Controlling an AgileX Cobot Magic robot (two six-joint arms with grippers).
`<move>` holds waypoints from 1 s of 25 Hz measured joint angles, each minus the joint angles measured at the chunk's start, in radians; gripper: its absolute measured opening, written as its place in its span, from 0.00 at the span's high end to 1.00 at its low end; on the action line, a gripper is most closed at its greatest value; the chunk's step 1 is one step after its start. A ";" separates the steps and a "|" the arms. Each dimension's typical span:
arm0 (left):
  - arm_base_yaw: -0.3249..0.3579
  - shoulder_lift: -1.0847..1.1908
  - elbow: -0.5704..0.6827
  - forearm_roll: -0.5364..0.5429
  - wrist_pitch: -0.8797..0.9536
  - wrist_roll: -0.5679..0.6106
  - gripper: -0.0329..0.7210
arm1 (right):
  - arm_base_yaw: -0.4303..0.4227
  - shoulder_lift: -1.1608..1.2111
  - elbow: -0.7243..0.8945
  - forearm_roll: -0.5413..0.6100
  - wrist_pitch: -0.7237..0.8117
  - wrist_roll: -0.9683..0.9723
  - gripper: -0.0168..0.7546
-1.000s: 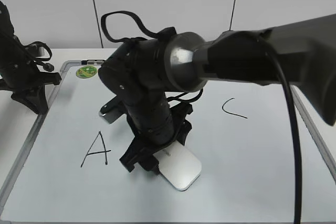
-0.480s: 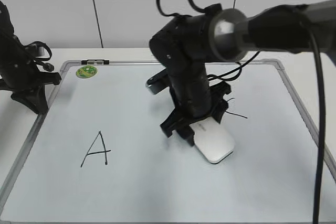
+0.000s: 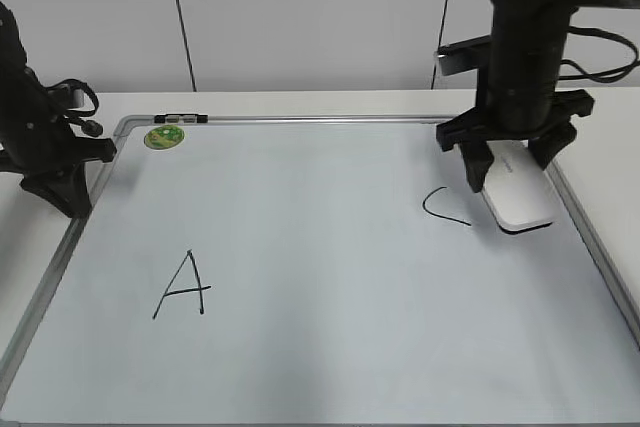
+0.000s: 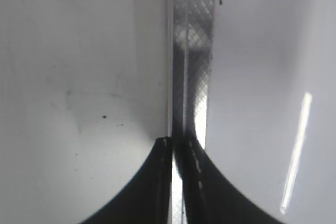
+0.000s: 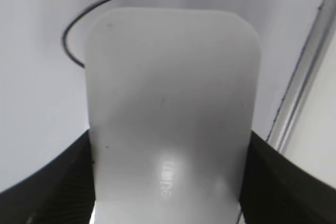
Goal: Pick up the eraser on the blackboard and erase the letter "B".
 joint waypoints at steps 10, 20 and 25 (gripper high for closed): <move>0.000 0.000 0.000 0.000 0.000 0.000 0.92 | -0.183 -0.009 0.000 0.084 0.003 -0.048 0.30; 0.000 0.000 0.000 0.000 0.000 0.000 0.92 | -0.279 0.019 0.000 0.150 0.005 -0.100 0.30; 0.000 0.000 0.000 0.000 0.000 0.000 0.92 | -0.280 0.054 0.000 0.166 0.005 -0.125 0.30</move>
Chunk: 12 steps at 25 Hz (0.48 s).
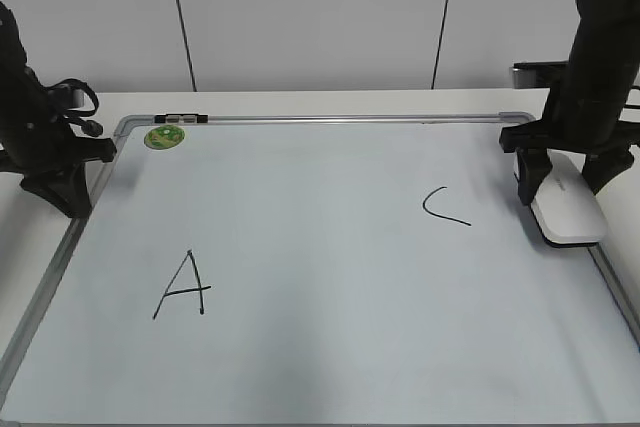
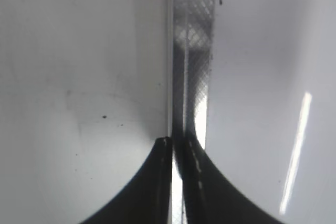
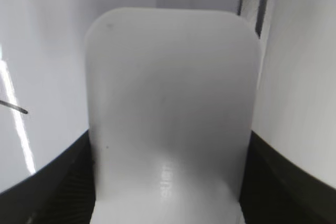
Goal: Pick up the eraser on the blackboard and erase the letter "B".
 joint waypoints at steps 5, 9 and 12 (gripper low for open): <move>0.000 0.000 0.000 0.000 0.000 0.000 0.92 | 0.000 0.023 0.000 -0.001 0.000 -0.008 0.30; 0.000 0.000 0.000 0.000 0.000 0.000 0.92 | 0.000 0.057 0.000 -0.001 0.000 -0.008 0.30; 0.000 0.000 0.000 0.000 0.000 0.000 0.92 | 0.000 0.061 0.000 -0.001 0.000 -0.010 0.30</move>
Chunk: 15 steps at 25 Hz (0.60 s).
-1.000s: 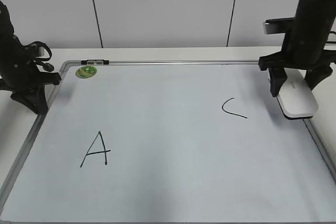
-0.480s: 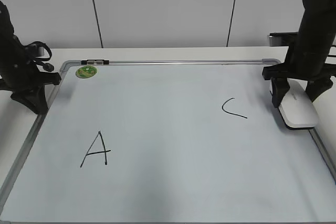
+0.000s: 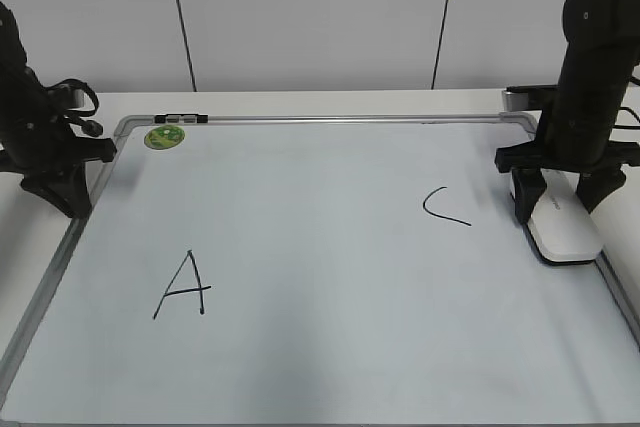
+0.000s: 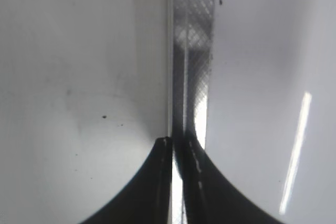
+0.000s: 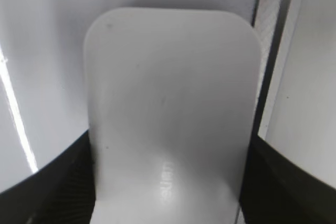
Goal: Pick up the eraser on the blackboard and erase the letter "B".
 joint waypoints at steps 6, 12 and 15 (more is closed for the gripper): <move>0.000 0.000 0.000 0.000 0.000 0.000 0.92 | 0.000 0.000 0.000 -0.001 0.000 -0.001 0.30; 0.000 0.000 0.000 0.000 0.000 0.000 0.92 | 0.000 0.000 0.000 -0.001 0.000 -0.001 0.30; 0.000 0.000 0.000 0.000 0.000 0.000 0.92 | 0.000 0.000 0.000 -0.001 0.000 -0.001 0.30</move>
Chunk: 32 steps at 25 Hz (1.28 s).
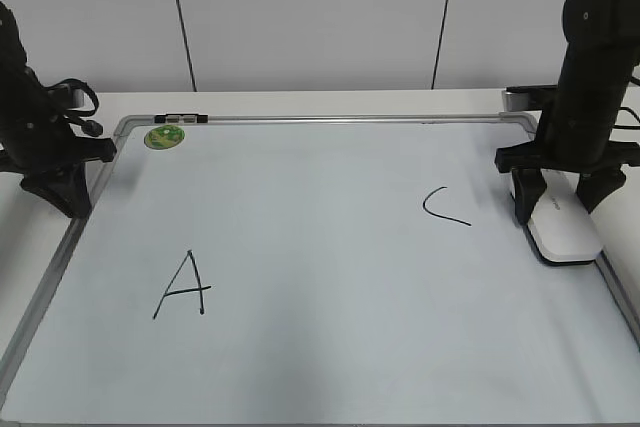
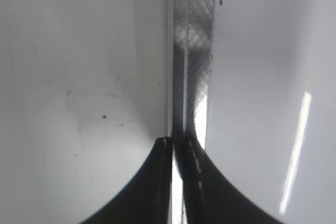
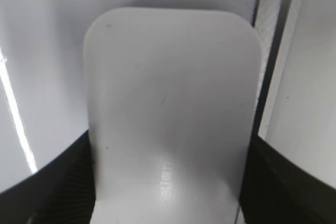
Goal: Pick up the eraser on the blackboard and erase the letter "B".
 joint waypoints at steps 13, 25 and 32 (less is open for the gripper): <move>0.000 0.000 0.000 0.000 0.000 0.000 0.92 | 0.000 0.008 0.000 0.000 0.000 0.002 0.21; -0.006 -0.026 0.004 -0.002 0.000 0.000 0.71 | 0.000 -0.018 0.000 -0.012 0.000 0.022 0.11; -0.008 -0.191 0.006 0.048 0.018 0.000 0.36 | 0.000 -0.119 0.000 -0.016 0.000 0.050 0.14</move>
